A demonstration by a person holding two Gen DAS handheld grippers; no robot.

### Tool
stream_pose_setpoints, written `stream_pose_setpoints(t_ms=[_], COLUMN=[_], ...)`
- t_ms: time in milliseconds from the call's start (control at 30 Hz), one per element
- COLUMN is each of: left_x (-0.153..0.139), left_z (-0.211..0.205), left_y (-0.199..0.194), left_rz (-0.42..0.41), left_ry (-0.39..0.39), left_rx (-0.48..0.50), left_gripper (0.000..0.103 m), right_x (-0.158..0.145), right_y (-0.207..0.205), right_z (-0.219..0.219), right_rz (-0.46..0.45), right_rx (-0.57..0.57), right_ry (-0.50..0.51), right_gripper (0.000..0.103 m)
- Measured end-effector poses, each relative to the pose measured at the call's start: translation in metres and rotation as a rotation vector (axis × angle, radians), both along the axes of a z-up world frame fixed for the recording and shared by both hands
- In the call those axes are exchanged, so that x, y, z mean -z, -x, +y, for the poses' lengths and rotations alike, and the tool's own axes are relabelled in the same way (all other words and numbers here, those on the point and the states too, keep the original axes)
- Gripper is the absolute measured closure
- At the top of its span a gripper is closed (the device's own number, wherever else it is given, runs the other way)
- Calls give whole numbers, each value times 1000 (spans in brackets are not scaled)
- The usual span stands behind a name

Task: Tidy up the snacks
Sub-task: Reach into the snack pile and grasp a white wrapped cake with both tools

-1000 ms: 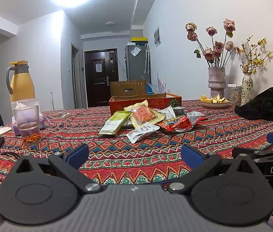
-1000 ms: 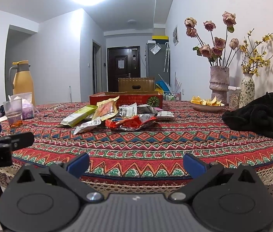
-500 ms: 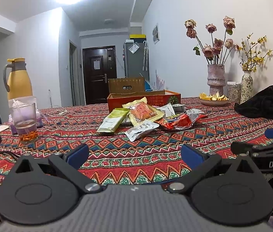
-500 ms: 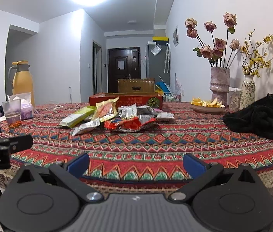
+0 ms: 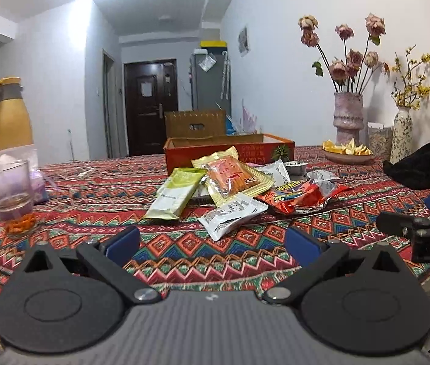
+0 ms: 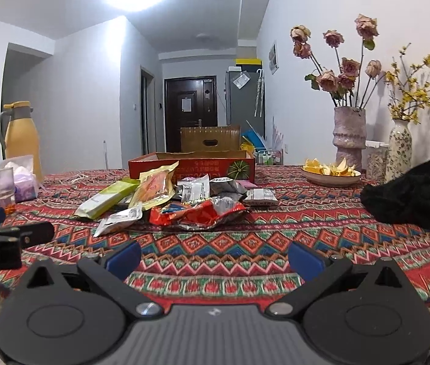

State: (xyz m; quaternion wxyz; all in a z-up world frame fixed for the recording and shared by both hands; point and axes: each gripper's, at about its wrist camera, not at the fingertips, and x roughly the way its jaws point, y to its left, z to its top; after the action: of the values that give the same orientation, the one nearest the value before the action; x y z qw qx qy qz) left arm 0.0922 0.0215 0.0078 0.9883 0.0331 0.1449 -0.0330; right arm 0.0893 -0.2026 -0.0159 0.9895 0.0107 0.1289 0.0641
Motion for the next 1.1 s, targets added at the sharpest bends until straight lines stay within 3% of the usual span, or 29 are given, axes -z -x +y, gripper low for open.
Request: stream_pose_setpoints(t_ms=[200,267,433,567,767,800,867,933,1033,1100], left_x=[-7,-9,-7,4,14,15,13,10,8,8], left_z=[-5,-7,-15,-19,-12,-10,-5,-6,-6,-6], left_y=[-45,-63,-108,-143,-183,-187,-192,-193,-192,-188], left_rz=[64,96,178,274,383,394,408,407,422,425], left_ry=[-61,-65,-109,-150,-96,-74,-26,-43,-29,-22], left_rx=[40,60,112,142,162,160,176,176,169,157], left_gripper=[5,11,12,12,14,17,46,60,63,63], right_x=[-14,-19,-25,-30,-35,-34,-31,-27,-18,-11], right_y=[-43,-63,-108,-140,-202,-213,-237,-257,-285,-298], right_z=[0,-4,-15,-28,-53,-57,-65,-70,-71,-66], right_rz=[-6,46,155,176,213,221,244,272,320,352], right_rx=[-17,-46,-35,-33,-25,-21,2,8,-10,-20], right_ry=[17,7,-6,-19,-20,-24,-40,-69,-90,-68], right_gripper=[0,0,0,0,4,5,7,12,17,32])
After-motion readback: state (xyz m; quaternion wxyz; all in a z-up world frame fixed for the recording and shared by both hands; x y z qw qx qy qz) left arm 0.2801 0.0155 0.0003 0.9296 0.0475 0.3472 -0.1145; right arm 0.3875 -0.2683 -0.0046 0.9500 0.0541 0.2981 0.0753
